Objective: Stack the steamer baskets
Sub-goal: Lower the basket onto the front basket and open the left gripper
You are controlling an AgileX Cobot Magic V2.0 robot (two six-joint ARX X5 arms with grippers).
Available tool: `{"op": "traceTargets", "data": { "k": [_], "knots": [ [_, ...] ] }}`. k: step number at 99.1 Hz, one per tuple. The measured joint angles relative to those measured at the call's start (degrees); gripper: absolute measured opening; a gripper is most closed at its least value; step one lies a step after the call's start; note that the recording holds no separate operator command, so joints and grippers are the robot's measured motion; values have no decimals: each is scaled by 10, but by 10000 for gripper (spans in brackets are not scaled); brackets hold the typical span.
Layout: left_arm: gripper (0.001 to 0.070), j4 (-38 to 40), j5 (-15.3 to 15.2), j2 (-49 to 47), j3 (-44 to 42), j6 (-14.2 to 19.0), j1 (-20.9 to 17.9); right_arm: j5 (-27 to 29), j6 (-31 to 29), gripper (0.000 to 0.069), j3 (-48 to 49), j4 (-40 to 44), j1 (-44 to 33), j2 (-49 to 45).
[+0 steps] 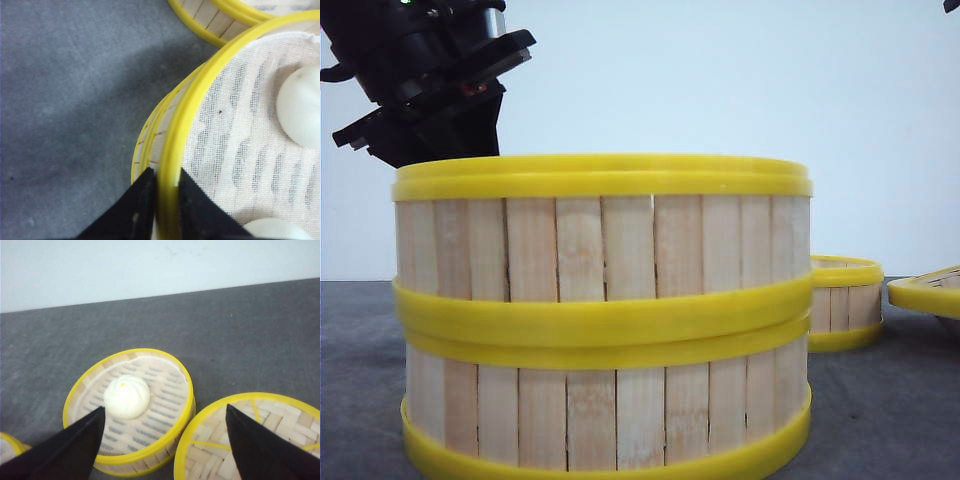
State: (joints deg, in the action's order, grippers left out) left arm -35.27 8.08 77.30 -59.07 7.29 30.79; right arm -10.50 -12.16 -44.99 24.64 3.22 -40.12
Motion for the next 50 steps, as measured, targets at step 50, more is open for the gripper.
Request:
{"op": "traceTargets", "data": {
  "k": [50],
  "knots": [
    [231,22,-16,-2,0,9,0,0,0,477,0,2,0,-1]
  ]
}}
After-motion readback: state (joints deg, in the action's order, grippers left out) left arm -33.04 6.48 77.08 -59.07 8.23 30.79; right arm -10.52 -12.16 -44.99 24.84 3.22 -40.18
